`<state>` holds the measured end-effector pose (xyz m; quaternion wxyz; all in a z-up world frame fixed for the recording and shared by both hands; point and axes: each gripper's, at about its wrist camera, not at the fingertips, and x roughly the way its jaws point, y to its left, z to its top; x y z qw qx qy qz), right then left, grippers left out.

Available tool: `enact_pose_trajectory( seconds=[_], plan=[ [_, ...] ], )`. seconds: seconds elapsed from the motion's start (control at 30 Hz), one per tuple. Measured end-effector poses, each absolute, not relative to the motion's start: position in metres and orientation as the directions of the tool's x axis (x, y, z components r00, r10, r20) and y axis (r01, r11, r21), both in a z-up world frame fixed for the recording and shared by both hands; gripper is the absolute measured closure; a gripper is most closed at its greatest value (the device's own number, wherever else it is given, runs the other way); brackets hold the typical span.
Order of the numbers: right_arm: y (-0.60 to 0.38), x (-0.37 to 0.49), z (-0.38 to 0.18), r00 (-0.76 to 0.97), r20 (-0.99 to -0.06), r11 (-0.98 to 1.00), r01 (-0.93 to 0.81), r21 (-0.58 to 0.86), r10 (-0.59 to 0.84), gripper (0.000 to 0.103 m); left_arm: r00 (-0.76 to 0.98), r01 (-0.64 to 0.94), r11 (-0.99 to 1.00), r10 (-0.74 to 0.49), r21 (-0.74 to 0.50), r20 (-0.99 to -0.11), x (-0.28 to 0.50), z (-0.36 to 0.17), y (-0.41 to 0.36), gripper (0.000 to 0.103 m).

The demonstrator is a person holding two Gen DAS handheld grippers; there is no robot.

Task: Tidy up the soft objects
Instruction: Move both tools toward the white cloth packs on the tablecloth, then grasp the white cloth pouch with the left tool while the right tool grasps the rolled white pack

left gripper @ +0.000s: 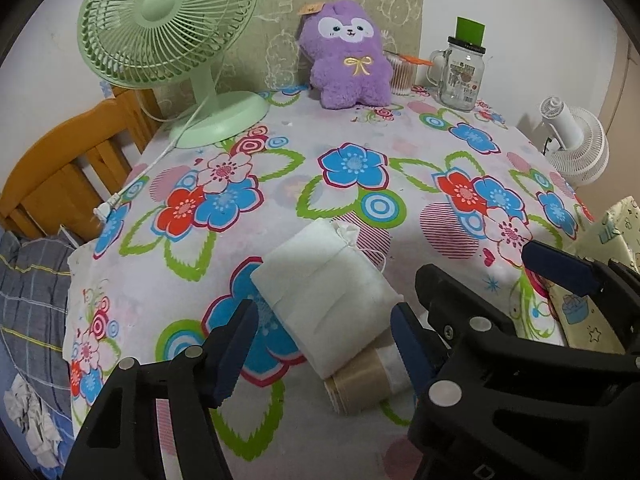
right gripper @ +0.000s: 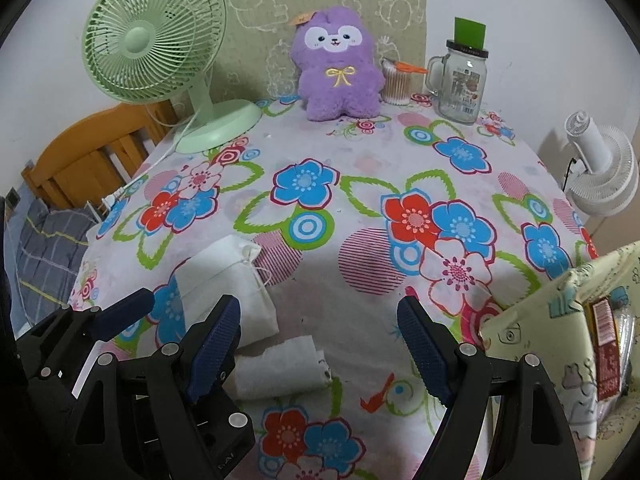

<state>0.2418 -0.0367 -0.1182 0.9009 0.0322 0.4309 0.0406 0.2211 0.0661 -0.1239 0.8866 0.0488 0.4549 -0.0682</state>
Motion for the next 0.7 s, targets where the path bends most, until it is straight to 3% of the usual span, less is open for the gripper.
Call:
enact_pose_trajectory(
  seconds=[0.7],
  plan=[
    [-0.050,0.273,-0.146,0.582,-0.809,0.995,0.002,0.101,0.081,0.019,0.544,0.152,0.988,-0.085,-0.002,-0.835,0.261,-0.157,0.058,0.023]
  ],
)
